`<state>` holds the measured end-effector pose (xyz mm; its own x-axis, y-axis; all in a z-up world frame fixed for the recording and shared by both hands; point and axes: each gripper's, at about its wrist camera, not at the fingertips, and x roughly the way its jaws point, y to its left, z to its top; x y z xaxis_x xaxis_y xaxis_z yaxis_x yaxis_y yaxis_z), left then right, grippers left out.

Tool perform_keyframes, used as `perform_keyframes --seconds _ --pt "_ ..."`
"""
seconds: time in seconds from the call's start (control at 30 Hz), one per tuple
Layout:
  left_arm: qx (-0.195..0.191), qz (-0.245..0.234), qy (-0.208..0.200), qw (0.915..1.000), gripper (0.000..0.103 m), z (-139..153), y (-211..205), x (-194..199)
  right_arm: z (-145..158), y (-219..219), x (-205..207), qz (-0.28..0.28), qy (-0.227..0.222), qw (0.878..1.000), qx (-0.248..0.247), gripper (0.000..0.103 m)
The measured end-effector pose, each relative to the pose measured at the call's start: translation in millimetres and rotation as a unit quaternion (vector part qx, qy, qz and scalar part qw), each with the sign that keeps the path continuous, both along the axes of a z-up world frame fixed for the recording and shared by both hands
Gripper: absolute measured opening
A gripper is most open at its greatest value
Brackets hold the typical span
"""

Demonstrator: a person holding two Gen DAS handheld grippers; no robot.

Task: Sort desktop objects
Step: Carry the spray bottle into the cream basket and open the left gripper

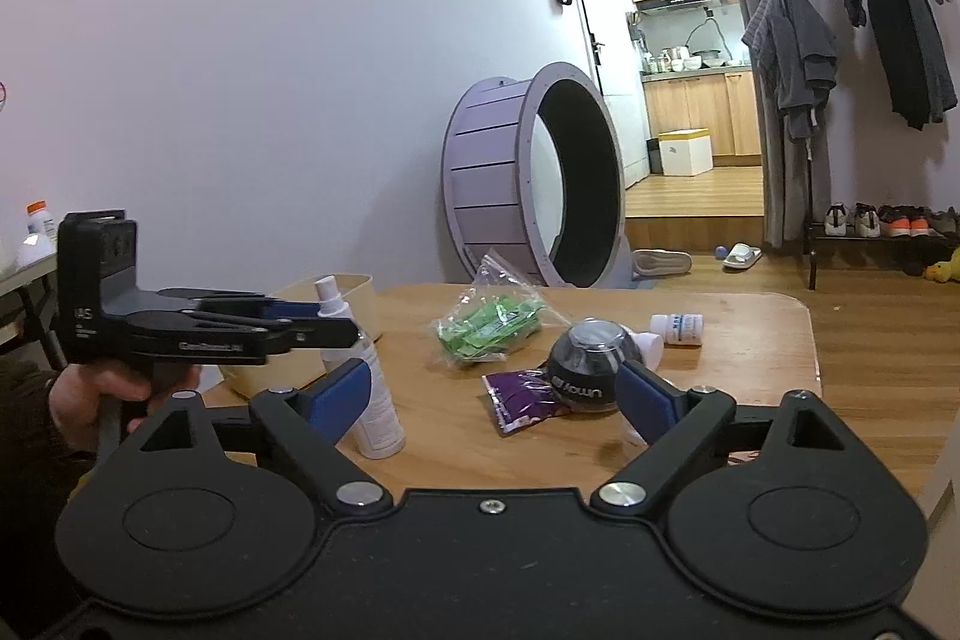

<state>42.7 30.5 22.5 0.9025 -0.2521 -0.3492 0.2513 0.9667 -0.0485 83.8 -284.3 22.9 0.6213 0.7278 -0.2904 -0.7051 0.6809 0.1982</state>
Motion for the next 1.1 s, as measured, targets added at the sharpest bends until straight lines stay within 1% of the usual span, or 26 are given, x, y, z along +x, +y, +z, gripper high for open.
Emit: perform_keyframes --seconds 0.1,0.13,0.37,0.47,0.53,0.63,0.73,0.87,0.97,1.1 --pt "0.0 -0.001 -0.011 0.9999 0.024 -2 -1 -2 0 3 -2 0.004 -0.002 1.0 -0.003 0.089" --pt "0.001 0.002 -0.016 0.9999 0.021 -2 0 -3 0 3 -3 0.006 -0.001 1.0 -0.003 0.089" --pt "-0.007 0.024 -0.024 0.9994 0.02 10 15 -9 1 10 -5 0.017 0.002 1.0 0.003 0.089" --pt "-0.012 0.038 -0.038 0.9985 0.02 27 30 -14 2 16 -5 0.022 0.005 1.0 0.012 0.089" --pt "-0.006 0.052 -0.051 0.9973 0.02 42 43 -17 2 20 -6 0.026 0.005 0.999 0.018 0.089" --pt "0.0 0.083 -0.064 0.9945 0.02 67 68 -16 3 28 -9 0.03 0.001 0.999 0.029 0.089" --pt "0.012 0.12 -0.065 0.9906 0.02 85 96 -8 4 36 -14 0.034 -0.006 0.999 0.04 0.089" --pt "0.023 0.172 -0.045 0.9837 0.02 93 132 15 2 46 -19 0.048 -0.013 0.998 0.041 0.089" --pt "0.025 0.199 -0.018 0.9796 0.02 86 153 36 0 52 -19 0.057 -0.01 0.998 0.033 0.089" --pt "0.024 0.222 0.029 0.9744 0.02 66 172 65 -2 54 -19 0.062 -0.006 0.998 0.027 0.089"
